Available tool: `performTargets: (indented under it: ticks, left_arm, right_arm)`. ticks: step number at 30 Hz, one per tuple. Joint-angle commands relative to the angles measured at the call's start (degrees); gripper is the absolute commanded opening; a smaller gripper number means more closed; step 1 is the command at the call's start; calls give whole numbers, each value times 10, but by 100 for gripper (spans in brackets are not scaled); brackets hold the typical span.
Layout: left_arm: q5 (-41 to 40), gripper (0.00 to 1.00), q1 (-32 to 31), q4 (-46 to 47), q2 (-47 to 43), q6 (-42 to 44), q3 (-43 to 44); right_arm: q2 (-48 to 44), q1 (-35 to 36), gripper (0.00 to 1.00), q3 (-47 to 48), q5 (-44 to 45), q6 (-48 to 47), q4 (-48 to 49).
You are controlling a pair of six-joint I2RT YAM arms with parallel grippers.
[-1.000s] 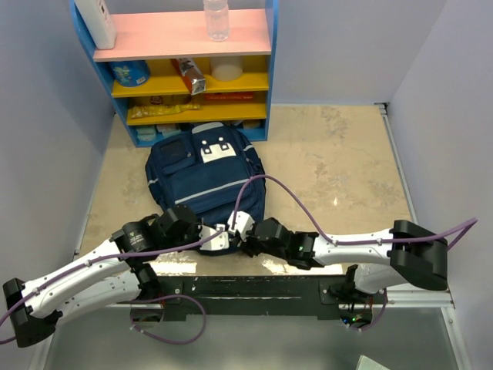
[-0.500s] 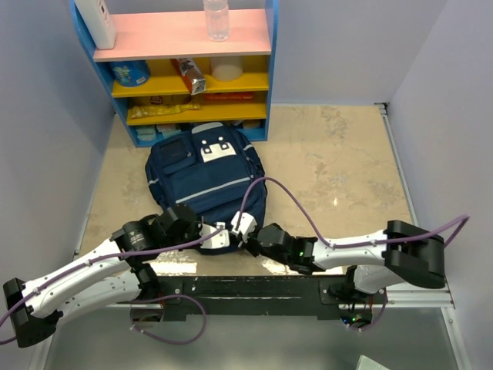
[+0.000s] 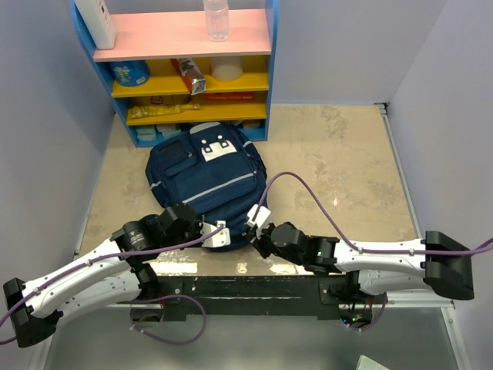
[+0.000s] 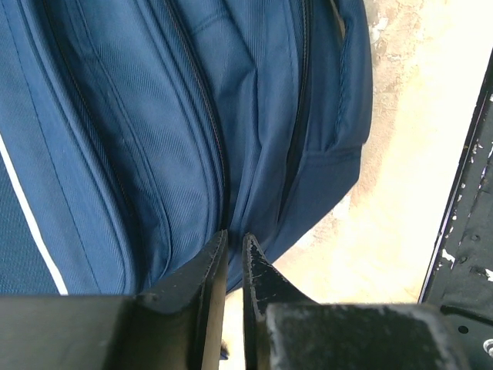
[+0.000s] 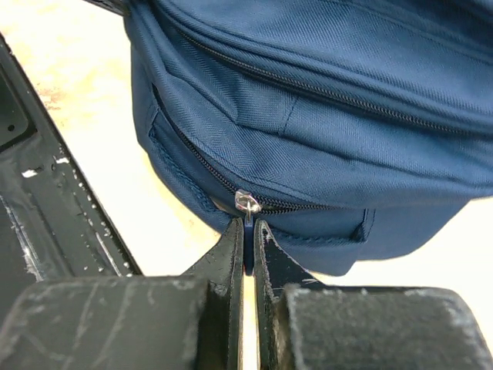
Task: Pack the student bag
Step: Zip the student bag at the center of the board.
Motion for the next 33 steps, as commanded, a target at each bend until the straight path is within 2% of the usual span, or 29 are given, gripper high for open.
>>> performTargets:
  ticks: [1,6,9,15,18,22,23,24,28,32,33]
  left_arm:
    - [-24,17,8,2,-3,7,2]
    - [-22,17,8,2,-2,13,0]
    - [-15,15,8,-2,1,17,0]
    - [10,9,8,-6,16,24,14]
    - [16,0,8,-11,24,31,17]
    - [47,0,7,-19,37,25,58]
    - [68,4,8,-22,49,24,71]
    - [80,12,7,-26,56,18,85]
    - [145,27,8,-61,97,10,171]
    - [245,47,7,-58,112,21,178]
    - [259,58,7,-56,114,31,171]
  right_arm:
    - [-37,3,0,27,-2,76,-54]
    - [-43,3,0,36,14,170,-117]
    - [-38,4,0,39,-14,201,-128]
    - [-46,2,0,31,-30,230,-95]
    - [-79,1,0,23,-45,225,-85]
    - [-90,0,0,20,-56,244,-102]
    - [-90,0,0,17,-59,250,-100]
    - [-88,1,0,11,-60,259,-96]
    - [-81,1,0,-10,-69,281,-59]
    - [-62,1,0,-18,-93,296,-28]
    - [-59,0,0,-18,-95,296,-25]
